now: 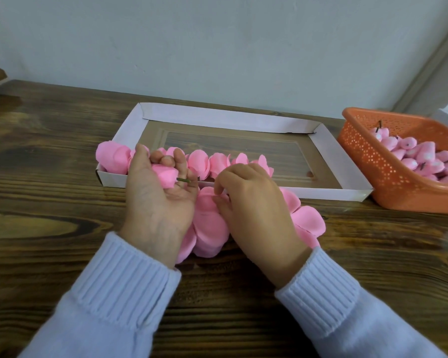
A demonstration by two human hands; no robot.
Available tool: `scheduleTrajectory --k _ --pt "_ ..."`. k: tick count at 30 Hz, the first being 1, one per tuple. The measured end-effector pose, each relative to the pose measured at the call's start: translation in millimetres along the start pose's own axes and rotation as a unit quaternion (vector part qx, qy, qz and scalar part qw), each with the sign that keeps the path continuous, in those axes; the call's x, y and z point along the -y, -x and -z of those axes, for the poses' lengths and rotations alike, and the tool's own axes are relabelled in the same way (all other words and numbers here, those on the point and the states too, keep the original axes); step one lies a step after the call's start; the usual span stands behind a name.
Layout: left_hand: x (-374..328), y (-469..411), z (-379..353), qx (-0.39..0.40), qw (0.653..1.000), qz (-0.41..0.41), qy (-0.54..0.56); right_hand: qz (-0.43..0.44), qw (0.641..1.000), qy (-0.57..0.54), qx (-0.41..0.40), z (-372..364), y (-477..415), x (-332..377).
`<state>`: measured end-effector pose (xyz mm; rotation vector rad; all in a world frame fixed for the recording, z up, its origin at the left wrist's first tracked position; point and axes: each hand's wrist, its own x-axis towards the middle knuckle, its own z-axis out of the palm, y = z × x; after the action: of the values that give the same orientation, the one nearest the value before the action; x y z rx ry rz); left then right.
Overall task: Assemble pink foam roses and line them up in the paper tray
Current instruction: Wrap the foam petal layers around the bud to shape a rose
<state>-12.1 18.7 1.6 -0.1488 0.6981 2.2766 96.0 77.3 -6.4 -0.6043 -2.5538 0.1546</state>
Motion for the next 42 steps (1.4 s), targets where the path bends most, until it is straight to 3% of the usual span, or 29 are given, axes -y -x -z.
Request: scheduleTrajectory --k 8,11,26,40,42 --pt "-1.3 -1.1 -0.2 -0.002 1.000 0.007 0.003 0.006 1.000 -0.005 -0.001 -0.5 0.6 2.6" --pt "-1.8 -1.3 -0.4 -0.003 1.000 0.004 0.003 0.023 0.999 0.005 0.044 -2.1 -0.7 2.4" --pt "-1.7 -1.6 0.0 -0.007 1.000 0.013 0.008 -0.037 0.997 0.040 0.060 6.4 4.9 7.5" --pt "-1.9 -0.1 0.6 -0.011 1.000 0.021 0.013 -0.127 0.973 -0.189 -0.028 -4.2 -3.0 -6.2" --pt "-2.2 0.8 0.1 -0.007 0.999 0.022 0.027 -0.149 0.966 -0.211 -0.006 -1.2 -2.8 -10.0"
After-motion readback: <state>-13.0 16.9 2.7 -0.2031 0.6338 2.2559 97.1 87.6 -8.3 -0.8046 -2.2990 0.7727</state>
